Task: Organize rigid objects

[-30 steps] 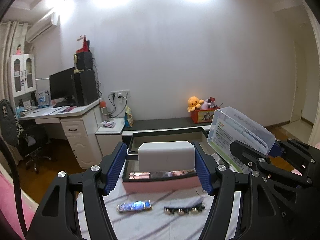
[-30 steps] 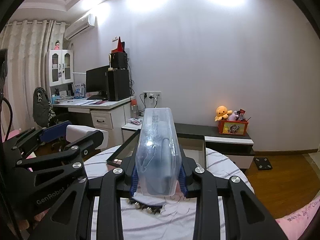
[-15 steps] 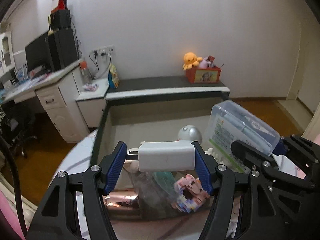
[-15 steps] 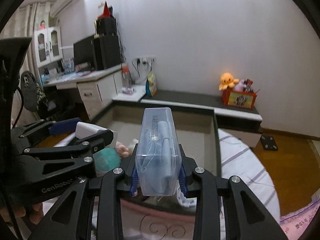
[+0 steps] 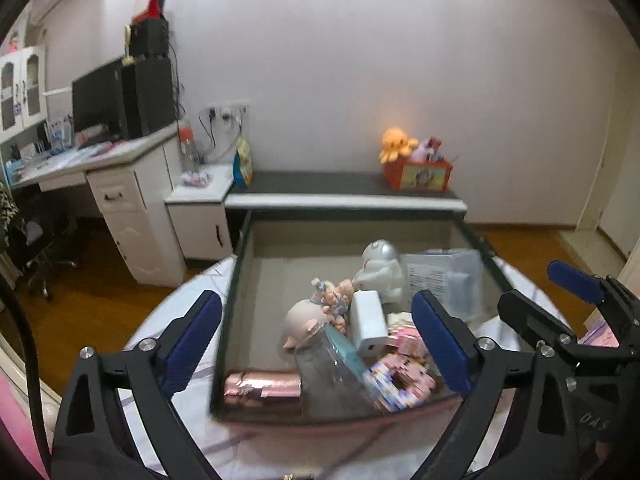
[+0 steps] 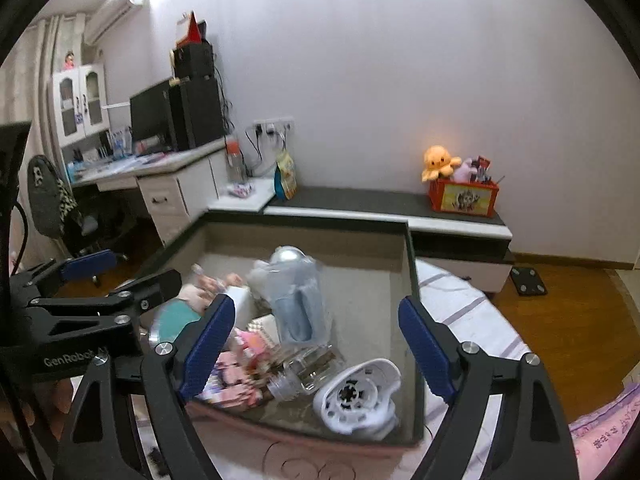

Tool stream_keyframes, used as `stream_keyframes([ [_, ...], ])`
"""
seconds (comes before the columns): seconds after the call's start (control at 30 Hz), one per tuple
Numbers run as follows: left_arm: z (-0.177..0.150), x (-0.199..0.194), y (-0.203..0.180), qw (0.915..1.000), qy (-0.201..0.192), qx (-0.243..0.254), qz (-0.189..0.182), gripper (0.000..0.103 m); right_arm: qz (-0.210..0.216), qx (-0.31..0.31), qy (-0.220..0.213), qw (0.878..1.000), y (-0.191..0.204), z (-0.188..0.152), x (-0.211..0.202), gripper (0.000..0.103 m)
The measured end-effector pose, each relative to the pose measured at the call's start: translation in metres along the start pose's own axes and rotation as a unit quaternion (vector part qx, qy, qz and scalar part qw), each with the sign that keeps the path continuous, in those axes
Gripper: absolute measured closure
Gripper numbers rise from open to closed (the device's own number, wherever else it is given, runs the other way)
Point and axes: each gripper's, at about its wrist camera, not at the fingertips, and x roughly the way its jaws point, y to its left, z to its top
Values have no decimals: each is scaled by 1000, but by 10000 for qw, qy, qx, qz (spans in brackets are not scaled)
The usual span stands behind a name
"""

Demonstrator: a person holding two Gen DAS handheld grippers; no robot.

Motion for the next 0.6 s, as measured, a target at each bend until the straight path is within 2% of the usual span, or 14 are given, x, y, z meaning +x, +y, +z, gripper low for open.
stream_keyframes([
  [0.13, -6, -62, -8, 9986, -519, 110, 79, 0, 84, -1, -336, 9994, 9, 4, -48, 15],
  [0.17, -7, -74, -9, 9979, -629, 110, 95, 0, 78, -8, -431, 9990, 12, 5, -60, 12],
  [0.2, -9, -87, -10, 9972, -723, 117, 125, 0, 51, -27, -515, 9987, 15, 6, -72, 0],
  [0.33, -19, -141, -16, 9941, -1029, 204, 262, 0, -94, -199, -968, 9951, 31, 2, -130, 0],
  [0.47, -34, -189, -24, 9913, -1259, 234, 303, 0, -379, -308, -1281, 9906, 43, -4, -173, 0],
  [0.6, -46, -234, -27, 9883, -1479, 196, 311, 0, -430, -260, -1472, 9878, 51, -13, -214, 0],
])
